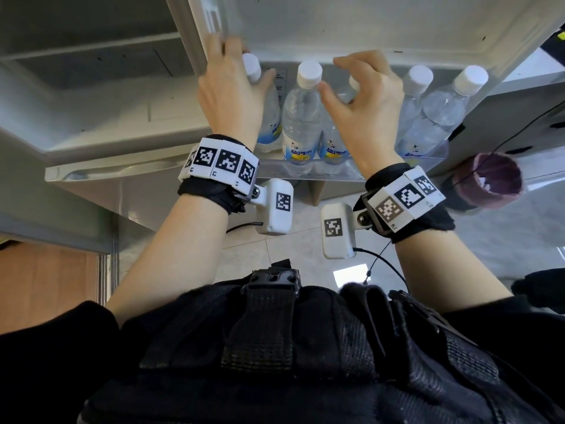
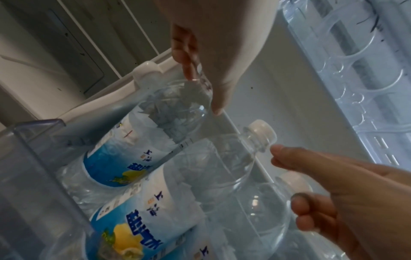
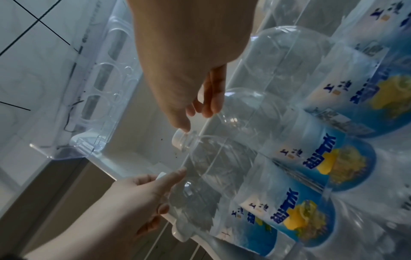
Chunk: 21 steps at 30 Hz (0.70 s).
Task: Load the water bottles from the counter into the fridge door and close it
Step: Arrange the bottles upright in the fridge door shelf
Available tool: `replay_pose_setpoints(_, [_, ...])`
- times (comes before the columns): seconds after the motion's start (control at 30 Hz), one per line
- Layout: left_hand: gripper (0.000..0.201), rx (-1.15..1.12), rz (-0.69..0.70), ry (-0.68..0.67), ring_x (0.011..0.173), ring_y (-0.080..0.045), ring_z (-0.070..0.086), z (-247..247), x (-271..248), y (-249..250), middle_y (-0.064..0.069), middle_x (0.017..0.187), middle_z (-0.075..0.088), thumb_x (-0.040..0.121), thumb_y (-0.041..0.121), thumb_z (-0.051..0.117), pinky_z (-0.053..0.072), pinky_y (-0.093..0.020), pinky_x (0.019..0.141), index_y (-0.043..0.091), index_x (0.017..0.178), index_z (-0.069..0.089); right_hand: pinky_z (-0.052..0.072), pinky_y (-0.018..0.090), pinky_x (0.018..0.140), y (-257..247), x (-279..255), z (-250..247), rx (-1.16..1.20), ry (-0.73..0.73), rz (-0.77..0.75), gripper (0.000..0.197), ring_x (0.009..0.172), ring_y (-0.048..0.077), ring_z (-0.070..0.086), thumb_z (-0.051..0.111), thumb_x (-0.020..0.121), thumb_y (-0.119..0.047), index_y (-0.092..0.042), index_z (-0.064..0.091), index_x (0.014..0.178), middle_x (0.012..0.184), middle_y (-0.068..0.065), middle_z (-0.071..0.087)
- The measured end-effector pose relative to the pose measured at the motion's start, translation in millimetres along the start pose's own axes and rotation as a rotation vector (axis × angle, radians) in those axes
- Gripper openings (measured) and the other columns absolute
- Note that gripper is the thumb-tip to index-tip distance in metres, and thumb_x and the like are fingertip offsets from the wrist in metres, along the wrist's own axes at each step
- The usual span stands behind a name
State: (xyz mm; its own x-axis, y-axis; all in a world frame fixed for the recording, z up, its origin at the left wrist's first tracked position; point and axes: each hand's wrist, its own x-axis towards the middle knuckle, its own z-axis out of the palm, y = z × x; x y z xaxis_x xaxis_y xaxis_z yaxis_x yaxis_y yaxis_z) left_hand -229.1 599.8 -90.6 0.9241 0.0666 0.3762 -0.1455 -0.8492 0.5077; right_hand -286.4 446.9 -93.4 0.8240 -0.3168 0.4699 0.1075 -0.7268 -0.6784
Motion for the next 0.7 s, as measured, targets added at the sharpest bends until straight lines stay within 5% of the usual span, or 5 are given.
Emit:
replay_pose_setpoints(0.17, [0.045,0.044,0.007,-0.034,0.100,-0.027,0.057,0,1,-4,-0.007,0.118,0.056,0.084,0.045,0.064,0.041,-0.034,0.078,0.009,0.109,0.053,0.044,0.021,0.076,-3,-3,9,0.017,-0.079,-0.058,0.035,0.092,0.019,0.064,0.065,0.082,-0.026,-0.007,0.065,0.111,0.106,0.008,0.069])
replay_pose_setpoints(0.37, [0.038,-0.099,0.186,-0.180,0.098,-0.026,0.055,-9,10,-10,-0.012,0.110,0.059,0.082,0.037,0.070,0.034,-0.025,0.076,0.006,0.101,0.060,0.040,0.020,0.072,-5,0,18,0.063,-0.119,-0.021,0.041,0.078,0.010,0.052,0.066,0.082,-0.026,-0.005,0.060,0.117,0.108,0.010,0.066])
replay_pose_setpoints(0.5, [0.036,-0.150,0.237,-0.218,0.101,-0.023,0.056,-18,15,-11,-0.010,0.111,0.062,0.082,0.034,0.071,0.037,-0.024,0.082,0.009,0.106,0.061,0.052,0.034,0.071,-6,2,23,0.088,-0.128,-0.001,0.039,0.080,0.026,0.063,0.066,0.081,-0.024,-0.005,0.061,0.115,0.105,0.013,0.065])
replay_pose_setpoints(0.6, [0.040,-0.191,0.252,-0.239,0.104,-0.024,0.058,-21,16,-13,-0.011,0.114,0.063,0.082,0.032,0.071,0.040,-0.027,0.088,0.008,0.113,0.061,0.057,0.048,0.070,-7,3,26,0.108,-0.124,0.012,0.039,0.078,0.029,0.064,0.065,0.082,-0.027,-0.005,0.060,0.114,0.103,0.013,0.064])
replay_pose_setpoints(0.7, [0.040,-0.217,0.258,-0.279,0.104,-0.025,0.060,-17,11,-15,-0.013,0.113,0.065,0.081,0.029,0.072,0.042,-0.029,0.090,0.008,0.113,0.062,0.056,0.050,0.069,-7,3,29,0.102,-0.118,0.010,0.039,0.075,0.029,0.064,0.063,0.084,-0.030,-0.005,0.059,0.114,0.100,0.013,0.065])
